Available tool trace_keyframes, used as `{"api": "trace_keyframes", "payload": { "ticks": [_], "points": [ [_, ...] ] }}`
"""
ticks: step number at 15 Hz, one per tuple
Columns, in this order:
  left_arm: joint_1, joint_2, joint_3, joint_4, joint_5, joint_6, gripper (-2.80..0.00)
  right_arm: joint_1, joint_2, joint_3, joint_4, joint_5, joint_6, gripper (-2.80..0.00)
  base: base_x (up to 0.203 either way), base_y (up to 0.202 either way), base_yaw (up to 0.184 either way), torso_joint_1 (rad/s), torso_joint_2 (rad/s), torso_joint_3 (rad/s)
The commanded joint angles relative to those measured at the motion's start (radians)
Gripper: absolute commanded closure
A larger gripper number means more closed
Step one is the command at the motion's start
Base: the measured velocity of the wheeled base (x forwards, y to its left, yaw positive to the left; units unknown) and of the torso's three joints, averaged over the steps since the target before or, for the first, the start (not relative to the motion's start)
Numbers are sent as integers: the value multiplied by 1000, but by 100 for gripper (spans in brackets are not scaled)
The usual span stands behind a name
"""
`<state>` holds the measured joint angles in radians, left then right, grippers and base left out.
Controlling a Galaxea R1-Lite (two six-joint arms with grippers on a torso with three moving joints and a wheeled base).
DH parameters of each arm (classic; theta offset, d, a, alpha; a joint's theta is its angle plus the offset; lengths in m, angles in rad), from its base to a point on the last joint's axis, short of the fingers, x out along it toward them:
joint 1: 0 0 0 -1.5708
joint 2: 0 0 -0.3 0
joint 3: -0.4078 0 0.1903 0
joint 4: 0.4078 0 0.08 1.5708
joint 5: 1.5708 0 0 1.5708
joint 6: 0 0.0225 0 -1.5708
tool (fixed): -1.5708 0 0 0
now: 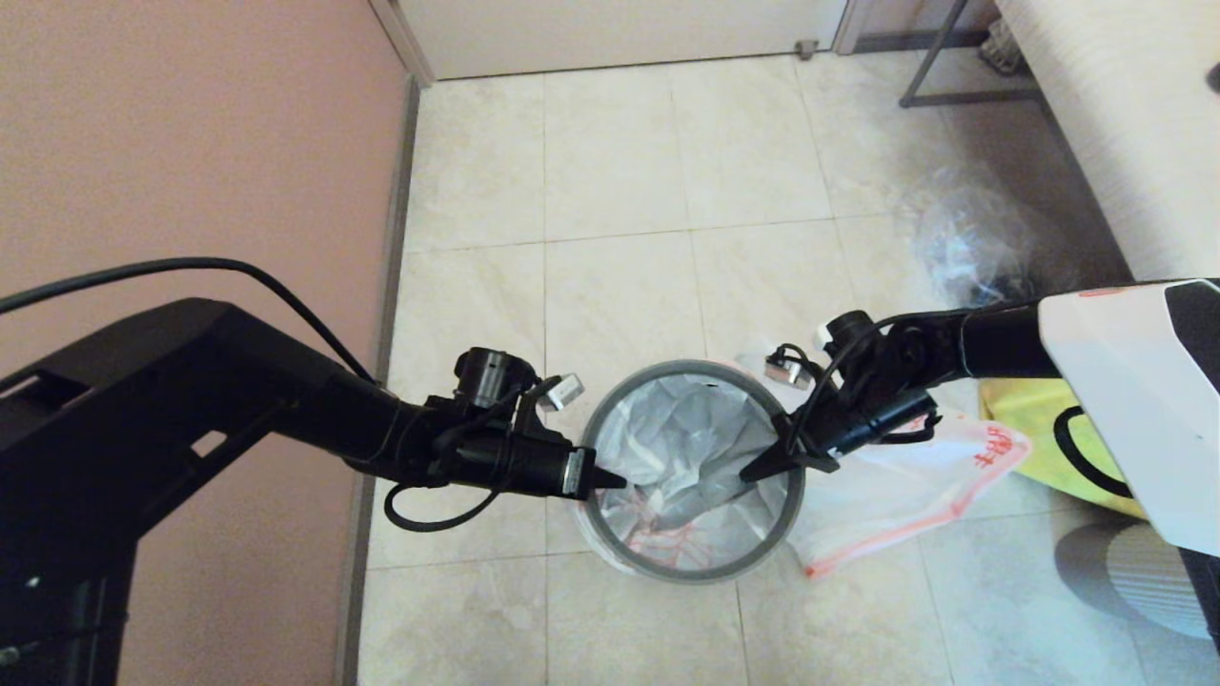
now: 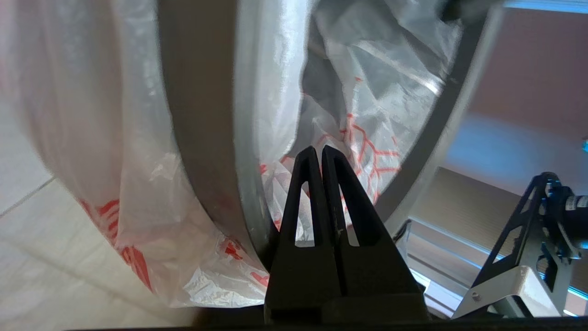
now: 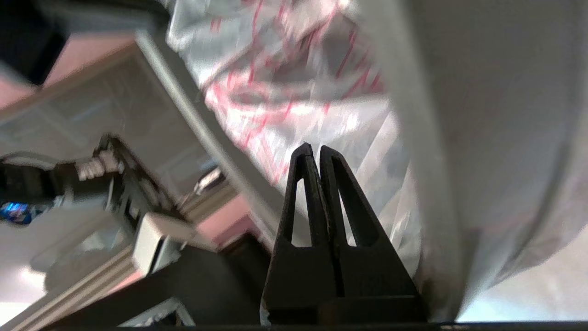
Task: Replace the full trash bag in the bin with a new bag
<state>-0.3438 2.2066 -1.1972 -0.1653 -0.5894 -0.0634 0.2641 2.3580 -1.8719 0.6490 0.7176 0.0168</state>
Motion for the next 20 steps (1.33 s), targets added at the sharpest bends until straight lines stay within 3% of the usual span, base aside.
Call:
{"api": "trace_keyframes", "payload": {
  "ticks": [1, 4, 5, 7, 8, 10, 13, 14, 17, 20],
  "points": [
    [-5, -58, 21, 0, 0, 0, 0, 13, -89, 20, 20, 6, 2, 0, 0, 0, 0, 0, 0, 0],
    [-50, -257, 83, -1, 19, -1, 0, 40, -299, 147, 36, -17, 52, 0, 0, 0, 0, 0, 0, 0],
    [-78, -326, 103, 3, 72, -5, 0, 53, -373, 219, 7, -62, 93, 0, 0, 0, 0, 0, 0, 0],
    [-124, -461, 125, 26, 293, -31, 0, 66, -520, 328, -37, -237, 146, 0, 0, 0, 0, 0, 0, 0],
    [-137, -534, 130, 51, 365, -40, 0, 61, -602, 369, -42, -300, 158, 0, 0, 0, 0, 0, 0, 0],
    [-175, -684, 128, 149, 486, -38, 0, 47, -789, 444, -18, -365, 170, 0, 0, 0, 0, 0, 0, 0],
    [-230, -830, 149, 275, 844, -32, 0, 29, -1068, 628, 26, -478, 175, 0, 0, 0, 0, 0, 0, 0],
    [-234, -880, 157, 289, 911, -30, 0, 12, -1151, 699, 34, -532, 175, 0, 0, 0, 0, 0, 0, 0],
    [-201, -1056, 152, 372, 977, 1, 0, -37, -1390, 835, 52, -648, 175, 0, 0, 0, 0, 0, 0, 0],
    [-48, -1155, 183, 419, 1029, 47, 0, -89, -1573, 886, 123, -713, 174, 0, 0, 0, 0, 0, 0, 0]
  ]
}}
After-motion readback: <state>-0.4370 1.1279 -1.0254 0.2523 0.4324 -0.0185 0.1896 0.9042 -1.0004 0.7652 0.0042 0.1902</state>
